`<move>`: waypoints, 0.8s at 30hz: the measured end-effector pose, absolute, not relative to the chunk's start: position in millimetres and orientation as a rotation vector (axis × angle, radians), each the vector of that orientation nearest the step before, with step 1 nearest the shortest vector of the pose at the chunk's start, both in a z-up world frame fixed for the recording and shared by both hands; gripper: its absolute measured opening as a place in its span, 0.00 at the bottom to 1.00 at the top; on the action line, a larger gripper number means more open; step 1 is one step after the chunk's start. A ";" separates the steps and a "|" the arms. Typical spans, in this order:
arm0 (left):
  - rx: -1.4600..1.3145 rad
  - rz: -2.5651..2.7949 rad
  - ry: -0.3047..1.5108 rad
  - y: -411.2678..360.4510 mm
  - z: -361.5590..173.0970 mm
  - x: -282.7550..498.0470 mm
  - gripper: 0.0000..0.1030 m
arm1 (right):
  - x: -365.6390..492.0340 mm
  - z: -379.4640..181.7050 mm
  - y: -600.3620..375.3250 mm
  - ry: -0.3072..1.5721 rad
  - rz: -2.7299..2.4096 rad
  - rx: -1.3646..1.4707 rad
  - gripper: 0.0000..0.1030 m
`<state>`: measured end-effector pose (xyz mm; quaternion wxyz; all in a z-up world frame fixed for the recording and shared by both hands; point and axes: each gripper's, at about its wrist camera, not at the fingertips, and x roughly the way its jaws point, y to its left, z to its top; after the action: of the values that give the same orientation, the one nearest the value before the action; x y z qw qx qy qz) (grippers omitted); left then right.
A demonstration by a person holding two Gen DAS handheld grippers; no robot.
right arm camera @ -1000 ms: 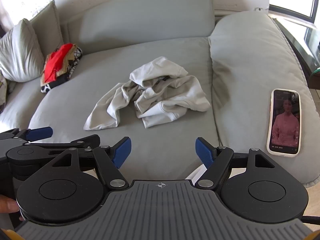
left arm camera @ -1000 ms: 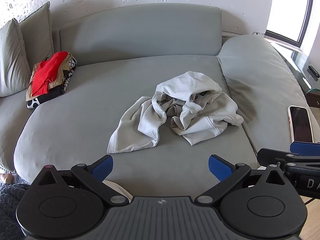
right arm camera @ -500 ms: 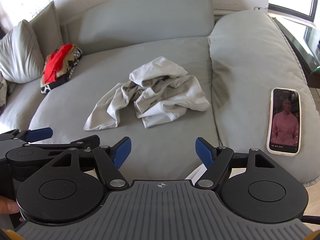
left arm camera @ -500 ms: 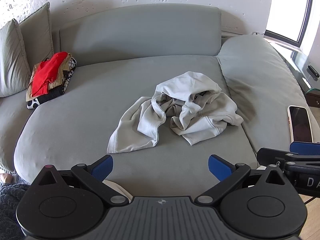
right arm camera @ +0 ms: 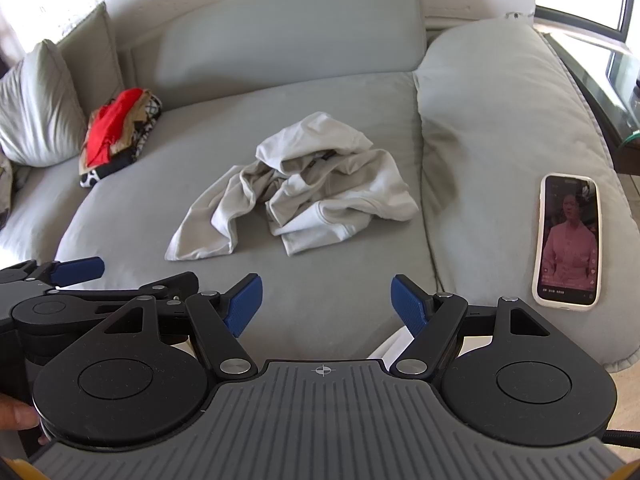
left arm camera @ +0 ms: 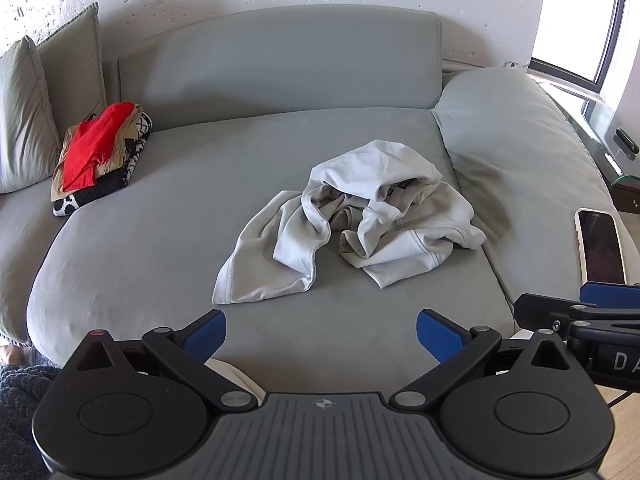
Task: Fold clothes
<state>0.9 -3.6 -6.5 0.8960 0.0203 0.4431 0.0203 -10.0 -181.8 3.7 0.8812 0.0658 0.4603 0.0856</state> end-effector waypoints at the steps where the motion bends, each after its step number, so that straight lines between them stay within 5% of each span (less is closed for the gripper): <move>1: 0.040 0.041 0.920 -3.2 -7.2 1.2 0.98 | -9.9 3.0 -182.1 0.960 0.178 0.139 0.75; 24: -0.180 0.199 0.994 57.4 -33.7 11.0 0.95 | 37.3 -24.9 -170.2 1.001 0.208 0.128 0.82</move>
<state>11.0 57.4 -33.7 0.8703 -0.0860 0.4755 0.0950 37.3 -170.2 -24.9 0.8701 0.0613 0.4788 0.0996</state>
